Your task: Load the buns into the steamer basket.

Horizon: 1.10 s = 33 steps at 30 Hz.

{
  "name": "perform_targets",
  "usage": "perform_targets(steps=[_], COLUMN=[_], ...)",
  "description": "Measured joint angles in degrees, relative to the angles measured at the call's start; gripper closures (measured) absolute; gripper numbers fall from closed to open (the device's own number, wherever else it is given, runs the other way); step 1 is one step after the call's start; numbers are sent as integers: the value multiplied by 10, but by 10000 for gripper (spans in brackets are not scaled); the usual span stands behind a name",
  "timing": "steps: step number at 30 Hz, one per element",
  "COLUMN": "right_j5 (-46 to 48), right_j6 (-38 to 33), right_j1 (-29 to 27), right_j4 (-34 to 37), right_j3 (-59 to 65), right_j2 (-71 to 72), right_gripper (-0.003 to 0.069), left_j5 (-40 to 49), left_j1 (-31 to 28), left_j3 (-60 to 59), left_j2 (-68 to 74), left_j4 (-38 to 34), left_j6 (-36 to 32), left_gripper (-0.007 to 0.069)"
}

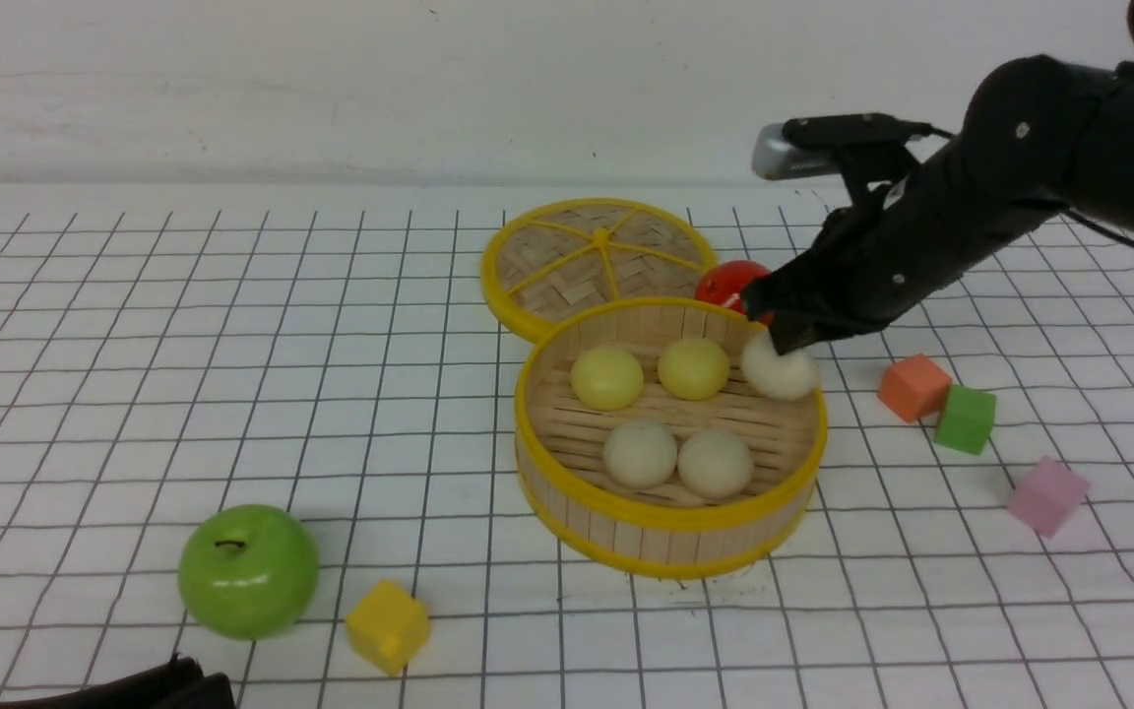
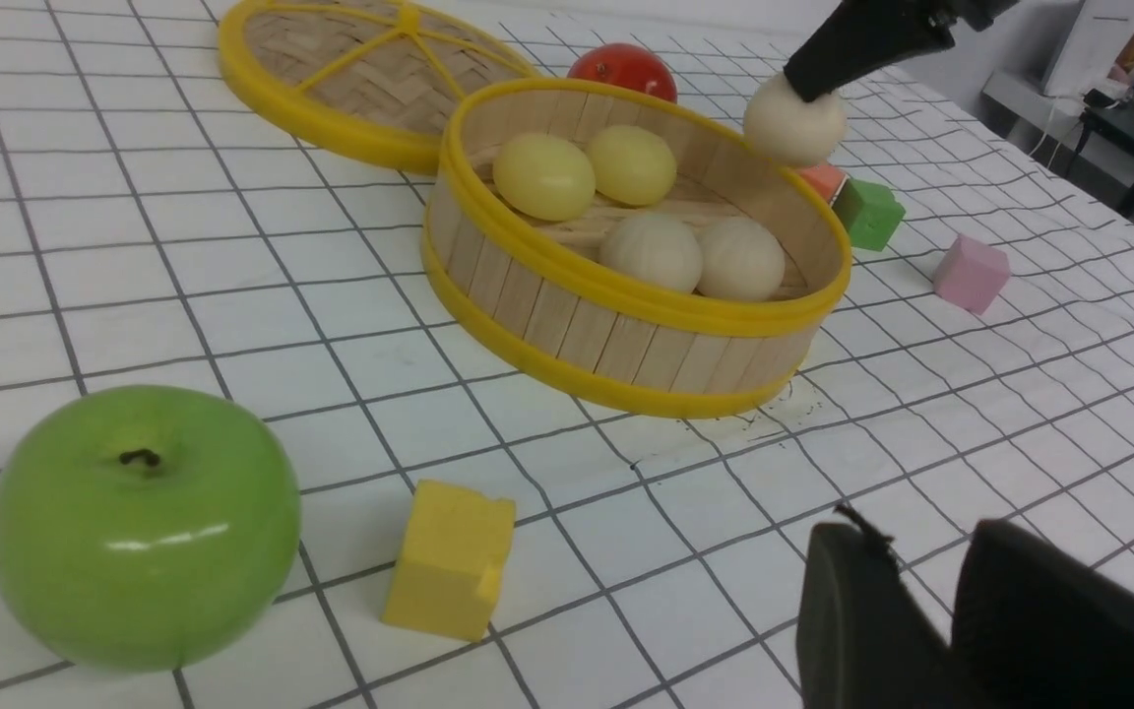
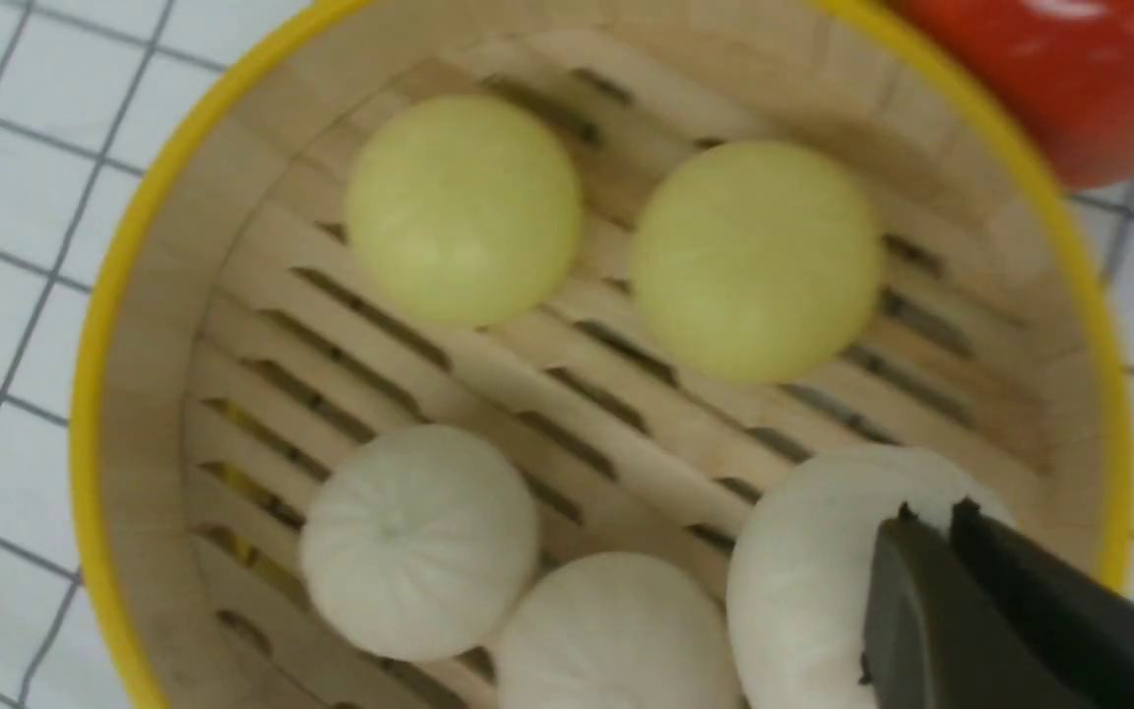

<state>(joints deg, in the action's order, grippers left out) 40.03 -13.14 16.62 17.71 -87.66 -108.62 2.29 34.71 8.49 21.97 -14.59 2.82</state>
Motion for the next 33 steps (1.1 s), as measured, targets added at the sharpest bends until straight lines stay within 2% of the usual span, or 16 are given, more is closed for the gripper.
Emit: perform_targets(steps=[8, 13, 19, 22, 28, 30, 33], right_j5=[-71, -75, -75, -74, -51, -26, 25], right_j6=[-1, -1, -1, -1, 23, 35, 59], right_j1=[10, 10, 10, 10, 10, 10, 10], right_j4=[-4, -36, -42, -43, -43, -43, -50], right_j3=[13, 13, 13, 13, 13, 13, 16], right_j2=[-30, -45, -54, -63, -43, -16, 41], right_gripper=[653, 638, 601, 533, 307, 268, 272], left_j5=[0, 0, 0, 0, 0, 0, 0], left_j1=[0, 0, 0, 0, 0, 0, 0], left_j3=[0, 0, 0, 0, 0, 0, 0], left_j2=[0, 0, 0, 0, 0, 0, 0], left_j4=[0, 0, 0, 0, 0, 0, 0], left_j6=[0, 0, 0, 0, 0, 0, 0], left_gripper=[461, 461, 459, 452, 443, 442, 442])
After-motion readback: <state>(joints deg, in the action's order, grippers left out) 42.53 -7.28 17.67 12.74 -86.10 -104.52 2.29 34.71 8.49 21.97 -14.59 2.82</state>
